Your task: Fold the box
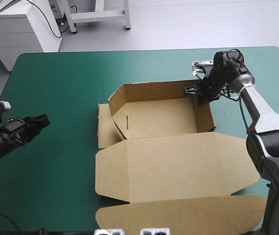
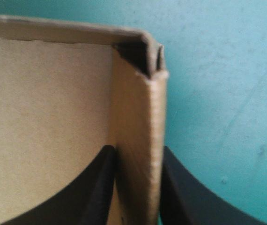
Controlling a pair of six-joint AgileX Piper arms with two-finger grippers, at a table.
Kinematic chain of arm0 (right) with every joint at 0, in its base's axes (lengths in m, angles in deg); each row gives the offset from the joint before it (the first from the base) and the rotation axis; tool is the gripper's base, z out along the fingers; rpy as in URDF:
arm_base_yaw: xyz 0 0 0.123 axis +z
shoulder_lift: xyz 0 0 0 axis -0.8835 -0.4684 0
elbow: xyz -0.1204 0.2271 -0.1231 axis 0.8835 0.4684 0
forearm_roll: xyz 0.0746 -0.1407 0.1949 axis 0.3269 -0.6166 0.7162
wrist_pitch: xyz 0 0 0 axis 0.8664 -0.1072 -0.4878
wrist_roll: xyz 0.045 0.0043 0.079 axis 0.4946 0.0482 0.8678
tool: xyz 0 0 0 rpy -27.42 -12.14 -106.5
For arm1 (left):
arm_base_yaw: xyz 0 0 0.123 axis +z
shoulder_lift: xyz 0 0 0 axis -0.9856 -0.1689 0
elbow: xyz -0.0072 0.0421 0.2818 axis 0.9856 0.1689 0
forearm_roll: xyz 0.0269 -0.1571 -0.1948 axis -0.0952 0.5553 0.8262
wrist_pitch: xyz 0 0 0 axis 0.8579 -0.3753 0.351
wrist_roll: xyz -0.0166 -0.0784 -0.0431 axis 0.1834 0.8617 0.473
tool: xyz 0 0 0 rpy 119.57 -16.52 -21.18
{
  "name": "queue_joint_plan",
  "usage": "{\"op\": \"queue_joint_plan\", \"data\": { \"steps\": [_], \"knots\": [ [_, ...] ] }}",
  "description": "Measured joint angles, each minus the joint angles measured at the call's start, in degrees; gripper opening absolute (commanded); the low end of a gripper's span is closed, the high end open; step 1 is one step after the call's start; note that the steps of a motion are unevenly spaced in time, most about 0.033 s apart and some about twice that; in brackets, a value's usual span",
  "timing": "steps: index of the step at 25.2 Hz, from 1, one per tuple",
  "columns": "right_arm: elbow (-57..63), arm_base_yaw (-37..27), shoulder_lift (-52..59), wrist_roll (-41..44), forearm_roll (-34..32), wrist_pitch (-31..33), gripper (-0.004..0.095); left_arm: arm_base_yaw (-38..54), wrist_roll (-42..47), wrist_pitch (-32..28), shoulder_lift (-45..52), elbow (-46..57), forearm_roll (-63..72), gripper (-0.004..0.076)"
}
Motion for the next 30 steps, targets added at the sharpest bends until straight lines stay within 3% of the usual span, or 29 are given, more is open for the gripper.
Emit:
{"op": "queue_joint_plan", "data": {
  "steps": [2,5,11,19,30],
  "knots": [
    [-1.69,-0.43,0.0,-0.06,0.0,0.05,0.0666,0.0,0.0,0.0,0.0,0.0,0.0,0.0006],
    [-4.16,-1.26,0.0,0.05,-0.06,0.05,0.0761,0.0,0.0,0.0,0.0,0.0,0.0,0.0006],
    [-3.65,-1.9,3.0,1.05,-0.63,-0.02,0.076,0.0,0.0,0.0,0.0,0.0,-1.98,0.0006],
    [14.0,-1.9,18.28,0.36,1.74,0.48,0.0753,-0.02,0.0,0.05,0.0,0.0,-2.42,0.0006],
    [16.18,-1.9,14.28,-0.85,3.44,0.13,0.058,-0.02,0.0,0.05,0.0,0.0,-2.36,0.0006]
  ]
}}
